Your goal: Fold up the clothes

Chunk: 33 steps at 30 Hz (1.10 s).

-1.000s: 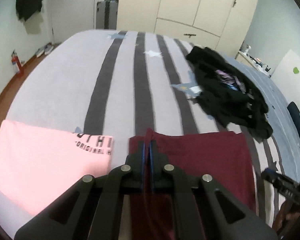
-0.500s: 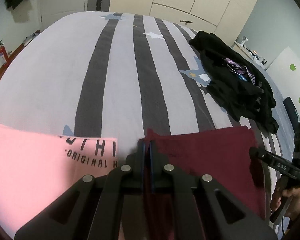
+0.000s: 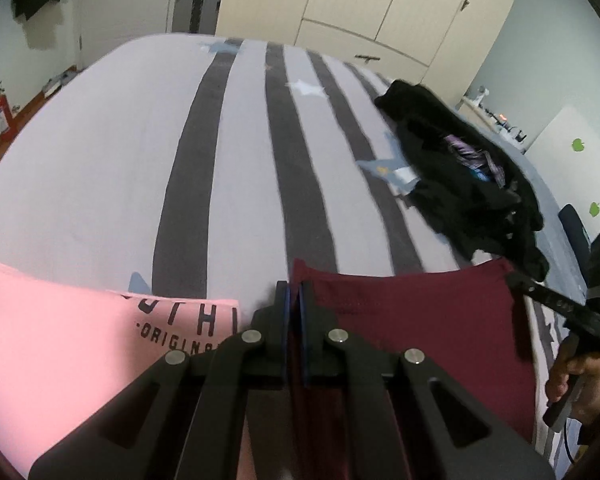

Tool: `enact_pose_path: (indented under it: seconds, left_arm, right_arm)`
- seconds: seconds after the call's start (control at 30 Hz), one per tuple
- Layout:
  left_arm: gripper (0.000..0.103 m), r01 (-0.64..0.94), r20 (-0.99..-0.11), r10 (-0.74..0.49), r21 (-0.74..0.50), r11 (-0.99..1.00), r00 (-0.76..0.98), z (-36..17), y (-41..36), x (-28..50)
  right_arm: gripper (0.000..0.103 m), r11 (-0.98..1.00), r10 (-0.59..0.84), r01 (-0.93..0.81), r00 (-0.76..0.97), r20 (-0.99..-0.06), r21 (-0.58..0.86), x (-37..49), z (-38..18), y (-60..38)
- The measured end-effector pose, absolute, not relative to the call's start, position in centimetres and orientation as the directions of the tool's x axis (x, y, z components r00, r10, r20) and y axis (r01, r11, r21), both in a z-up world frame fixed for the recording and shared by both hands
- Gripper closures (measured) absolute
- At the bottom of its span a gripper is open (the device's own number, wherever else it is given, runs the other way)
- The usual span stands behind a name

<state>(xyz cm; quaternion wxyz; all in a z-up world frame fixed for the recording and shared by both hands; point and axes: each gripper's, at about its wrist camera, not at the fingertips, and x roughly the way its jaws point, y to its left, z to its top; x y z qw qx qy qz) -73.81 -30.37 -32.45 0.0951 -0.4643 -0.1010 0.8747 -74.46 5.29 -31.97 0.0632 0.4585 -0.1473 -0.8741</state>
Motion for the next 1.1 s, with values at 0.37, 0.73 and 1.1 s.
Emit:
enact_pose_path:
  seconds: [0.37,0.73,1.1]
  left_arm:
    - [0.1,-0.108,-0.811,0.228,-0.202,-0.973,-0.538,-33.9,-28.8,-75.5]
    - [0.093,-0.005,-0.784,0.157,-0.193,-0.981,-0.6,-30.9,-31.9,-73.8]
    - [0.093,-0.193,-0.804,0.274,-0.201,-0.96,-0.527,-32.3,-25.4,-70.2]
  right_arm:
    - [0.101,-0.962,-0.207,-0.038,-0.544,-0.813,0.271,-74.9,-33.9,5.1]
    - [0.098,-0.965,-0.203,-0.027,-0.548,-0.811,0.26,-74.9,-33.3,5.3]
    - [0.088,-0.954,-0.299,0.157,-0.569,-0.766,0.255,-70.2,-30.1,1.6]
